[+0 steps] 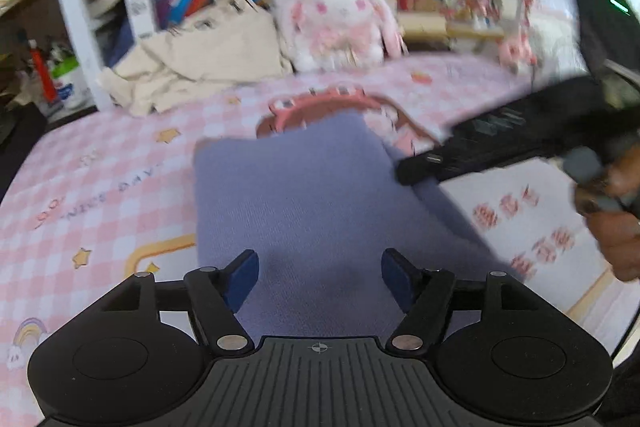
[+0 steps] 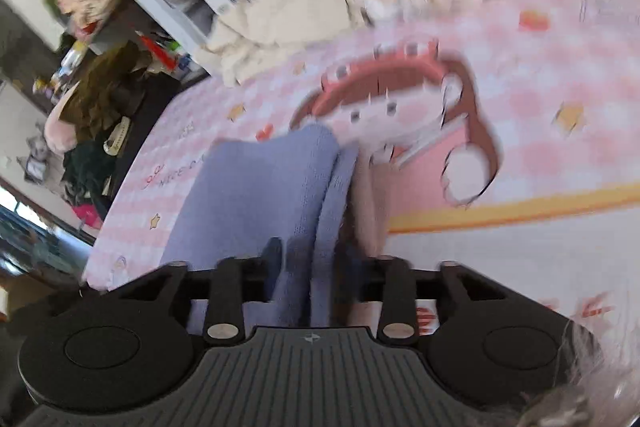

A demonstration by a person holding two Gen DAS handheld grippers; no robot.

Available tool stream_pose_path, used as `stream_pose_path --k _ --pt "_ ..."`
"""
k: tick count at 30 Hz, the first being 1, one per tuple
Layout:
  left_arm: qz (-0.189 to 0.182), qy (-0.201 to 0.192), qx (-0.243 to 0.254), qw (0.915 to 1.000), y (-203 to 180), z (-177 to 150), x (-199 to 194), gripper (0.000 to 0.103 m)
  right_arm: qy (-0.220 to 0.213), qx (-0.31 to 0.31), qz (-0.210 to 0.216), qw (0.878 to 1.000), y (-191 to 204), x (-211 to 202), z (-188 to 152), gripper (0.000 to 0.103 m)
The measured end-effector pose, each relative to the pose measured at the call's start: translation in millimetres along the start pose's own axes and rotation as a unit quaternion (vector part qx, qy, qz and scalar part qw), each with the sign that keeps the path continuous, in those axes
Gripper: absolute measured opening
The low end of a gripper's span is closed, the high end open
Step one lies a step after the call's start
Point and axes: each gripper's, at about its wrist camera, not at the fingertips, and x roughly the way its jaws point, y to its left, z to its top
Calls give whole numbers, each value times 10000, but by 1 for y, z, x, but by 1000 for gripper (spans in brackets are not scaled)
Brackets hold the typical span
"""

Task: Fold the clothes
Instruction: 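Grasp the folded sweater edge with the right gripper while the left gripper grasps the lavender side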

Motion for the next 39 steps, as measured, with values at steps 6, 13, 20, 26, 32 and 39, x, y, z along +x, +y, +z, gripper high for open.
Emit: stream_pose_path --k 6,13,20,26,32,39 --pt "68 -66 -102 9999 0 3 -9 69 672 -1030 622 9905 21 -27 -19 35" --pt "96 346 -362 9987 -3 0 16 70 860 -518 731 9923 7 -26 -30 8" --pt "507 -109 -428 9977 -11 5 -6 71 1274 -263 624 9895 -17 -7 -35 11" --pt "727 -430 -714 9939 -1 6 -24 93 759 -319 403 9958 -13 -30 -19 95" --pt "337 166 -1752 9838 51 -4 -1 95 1099 452 276 9925 -22 -3 -13 95" --pt "-636 438 -2753 9583 95 -22 20 95 1145 980 95 9885 -22 16 -16 91"
